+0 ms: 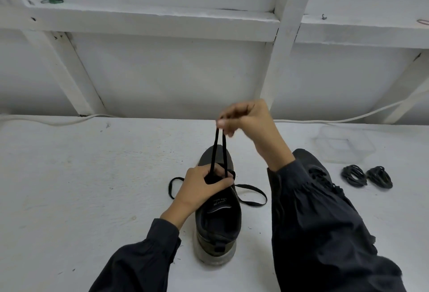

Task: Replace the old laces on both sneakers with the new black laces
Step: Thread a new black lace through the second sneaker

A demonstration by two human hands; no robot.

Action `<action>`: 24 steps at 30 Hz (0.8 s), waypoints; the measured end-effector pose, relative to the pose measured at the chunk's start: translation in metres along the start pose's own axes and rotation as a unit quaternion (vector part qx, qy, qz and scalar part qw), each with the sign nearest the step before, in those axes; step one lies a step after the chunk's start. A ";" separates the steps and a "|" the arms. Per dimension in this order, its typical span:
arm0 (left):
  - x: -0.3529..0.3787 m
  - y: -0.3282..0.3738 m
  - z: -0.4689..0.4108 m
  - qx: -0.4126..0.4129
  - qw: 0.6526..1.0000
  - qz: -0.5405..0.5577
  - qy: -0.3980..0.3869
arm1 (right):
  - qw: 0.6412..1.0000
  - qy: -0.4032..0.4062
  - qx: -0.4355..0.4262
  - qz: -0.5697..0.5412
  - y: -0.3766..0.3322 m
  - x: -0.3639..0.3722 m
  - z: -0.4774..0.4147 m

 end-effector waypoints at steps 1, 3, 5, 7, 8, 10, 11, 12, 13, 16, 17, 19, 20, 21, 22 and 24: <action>0.000 0.000 0.000 -0.002 1.000 0.003 0.000 | 0.999 0.022 -0.013 -0.024 -0.009 -0.006 -0.009; 0.000 0.000 -0.001 -0.003 1.000 0.010 -0.002 | 0.995 0.072 -0.024 -0.066 -0.018 -0.016 -0.026; -0.001 -0.001 -0.002 -0.009 1.000 0.016 -0.004 | 0.989 0.117 -0.023 -0.086 -0.013 -0.020 -0.038; 0.002 -0.003 -0.004 -0.023 0.999 0.024 -0.014 | 0.989 0.121 -0.012 -0.082 0.004 -0.016 -0.043; 0.004 -0.004 -0.004 -0.029 0.999 0.027 -0.017 | 0.993 0.104 0.002 -0.063 0.014 -0.013 -0.043; 0.005 -0.006 -0.004 -0.038 0.998 0.043 -0.014 | 0.996 0.055 0.056 0.030 0.038 -0.012 -0.039; 0.005 -0.007 -0.004 -0.040 0.998 0.052 -0.010 | 0.991 0.034 0.091 0.092 0.049 -0.017 -0.033; 0.005 -0.008 -0.004 -0.039 0.997 0.061 -0.005 | 0.981 0.011 0.124 0.150 0.058 -0.023 -0.027; 0.005 -0.008 -0.004 -0.038 0.997 0.067 -0.002 | 0.967 -0.023 0.154 0.202 0.065 -0.026 -0.018; 0.006 -0.008 -0.005 -0.027 0.998 0.064 0.001 | 0.913 -0.164 0.229 0.295 0.088 -0.014 0.016; 0.006 -0.008 -0.005 -0.025 0.998 0.063 0.000 | 0.908 -0.188 0.240 0.289 0.094 -0.006 0.026; 0.006 -0.006 -0.006 -0.024 0.998 0.059 0.001 | 0.921 -0.184 0.227 0.258 0.101 0.008 0.036; 0.006 -0.006 -0.005 -0.023 0.998 0.055 0.003 | 0.934 -0.168 0.208 0.239 0.101 0.013 0.036; 0.005 -0.006 -0.005 -0.023 0.998 0.053 0.005 | 0.948 -0.150 0.185 0.213 0.100 0.018 0.035; 0.005 -0.006 -0.005 -0.021 0.999 0.048 0.006 | 0.961 -0.127 0.167 0.181 0.097 0.020 0.033; 0.004 -0.006 -0.004 -0.018 0.999 0.025 0.015 | 0.980 -0.078 0.147 0.111 0.093 0.017 0.029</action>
Point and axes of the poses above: each hand's wrist, its own z-axis away from the middle knuckle, its own x-axis out of the palm, y = z × x, the point moved 9 cm from there along -z, towards the middle knuckle
